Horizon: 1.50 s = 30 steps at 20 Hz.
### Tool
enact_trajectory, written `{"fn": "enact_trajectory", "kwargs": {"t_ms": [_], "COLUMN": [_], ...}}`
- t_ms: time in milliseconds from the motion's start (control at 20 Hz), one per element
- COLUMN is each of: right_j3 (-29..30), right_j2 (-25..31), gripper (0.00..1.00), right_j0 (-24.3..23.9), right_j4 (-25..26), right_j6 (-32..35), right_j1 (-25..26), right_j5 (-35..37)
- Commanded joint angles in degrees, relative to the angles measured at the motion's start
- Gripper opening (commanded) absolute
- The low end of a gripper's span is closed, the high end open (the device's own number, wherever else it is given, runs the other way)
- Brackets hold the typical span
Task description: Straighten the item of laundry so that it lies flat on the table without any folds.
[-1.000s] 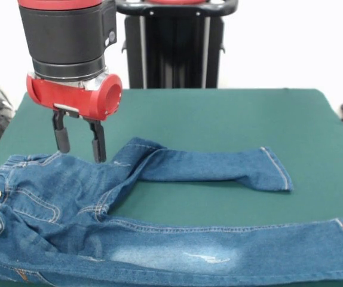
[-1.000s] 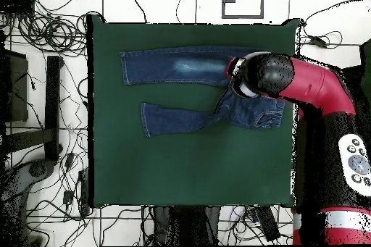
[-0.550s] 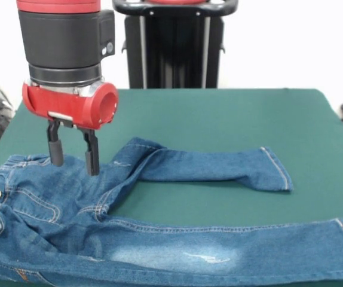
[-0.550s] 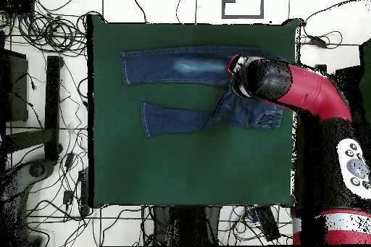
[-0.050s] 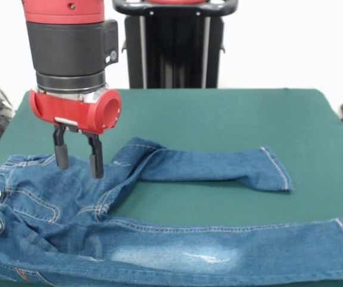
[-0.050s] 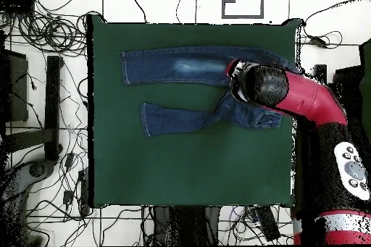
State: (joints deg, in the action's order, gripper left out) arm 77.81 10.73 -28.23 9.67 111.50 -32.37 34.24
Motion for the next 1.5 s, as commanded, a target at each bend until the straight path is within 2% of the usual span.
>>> {"fn": "enact_trajectory", "kwargs": {"t_ms": [50, 550, 1200, 1500], "right_j3": [9.35, 9.80, 11.14, 11.48], "right_j2": [2.95, 4.23, 3.31, 3.89], "gripper": [1.00, 1.00, 1.00, 1.00], "right_j0": [-0.56, -1.89, -0.98, -1.70], "right_j4": [0.81, 0.29, 2.29, 1.18], "right_j6": [2.38, 1.60, 4.48, 3.19], "right_j1": [3.53, 3.42, 6.10, 7.00], "right_j5": [-3.64, -3.34, -13.38, -11.69]}}
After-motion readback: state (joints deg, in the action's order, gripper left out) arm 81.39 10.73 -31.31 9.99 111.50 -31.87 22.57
